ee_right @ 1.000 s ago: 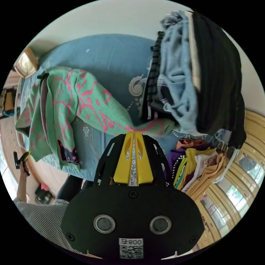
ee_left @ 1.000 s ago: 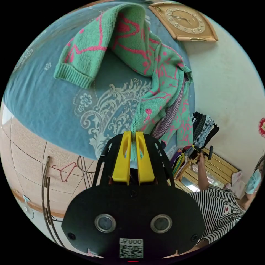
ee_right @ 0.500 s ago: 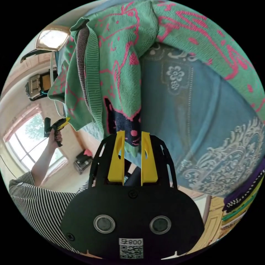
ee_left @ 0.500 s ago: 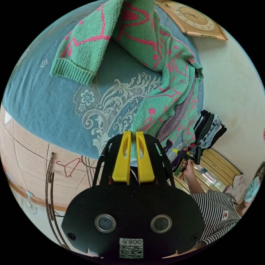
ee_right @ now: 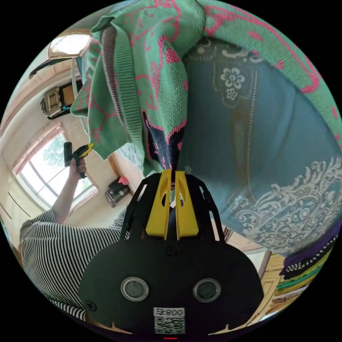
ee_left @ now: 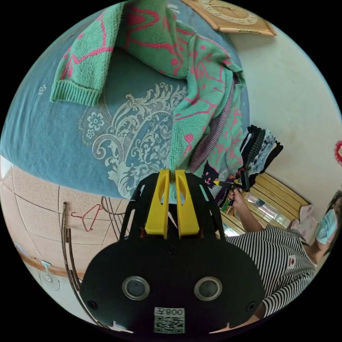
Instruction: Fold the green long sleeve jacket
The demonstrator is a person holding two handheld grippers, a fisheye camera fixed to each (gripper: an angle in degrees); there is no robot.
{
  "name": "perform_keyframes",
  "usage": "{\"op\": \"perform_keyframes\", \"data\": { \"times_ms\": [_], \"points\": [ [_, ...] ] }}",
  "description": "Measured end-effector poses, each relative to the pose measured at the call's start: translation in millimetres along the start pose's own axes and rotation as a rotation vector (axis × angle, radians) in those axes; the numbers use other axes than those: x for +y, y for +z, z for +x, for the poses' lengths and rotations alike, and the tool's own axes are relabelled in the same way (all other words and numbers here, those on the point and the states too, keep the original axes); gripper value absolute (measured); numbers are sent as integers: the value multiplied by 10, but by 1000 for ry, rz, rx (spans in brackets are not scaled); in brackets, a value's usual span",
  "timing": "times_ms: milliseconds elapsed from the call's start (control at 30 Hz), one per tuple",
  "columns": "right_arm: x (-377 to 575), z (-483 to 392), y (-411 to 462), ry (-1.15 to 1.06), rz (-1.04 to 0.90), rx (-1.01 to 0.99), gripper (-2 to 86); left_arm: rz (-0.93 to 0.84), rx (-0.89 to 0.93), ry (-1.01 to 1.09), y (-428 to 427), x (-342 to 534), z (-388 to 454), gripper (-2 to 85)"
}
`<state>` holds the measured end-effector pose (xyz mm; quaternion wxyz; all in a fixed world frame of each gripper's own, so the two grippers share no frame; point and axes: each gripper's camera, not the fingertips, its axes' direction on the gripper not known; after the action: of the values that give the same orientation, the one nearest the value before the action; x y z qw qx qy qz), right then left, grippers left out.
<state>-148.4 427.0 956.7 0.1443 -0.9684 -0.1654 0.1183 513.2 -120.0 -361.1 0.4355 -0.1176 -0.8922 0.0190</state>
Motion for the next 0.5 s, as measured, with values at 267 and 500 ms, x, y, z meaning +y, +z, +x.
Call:
{"op": "perform_keyframes", "data": {
  "times_ms": [267,500],
  "points": [
    [659,126,-1197,-29,18,125,16,-76,22,11,-236,154,163,30],
    [414,784,-1035,149,5,75,20,-20,-37,-190,2,-32,-165,39]
  ]
}}
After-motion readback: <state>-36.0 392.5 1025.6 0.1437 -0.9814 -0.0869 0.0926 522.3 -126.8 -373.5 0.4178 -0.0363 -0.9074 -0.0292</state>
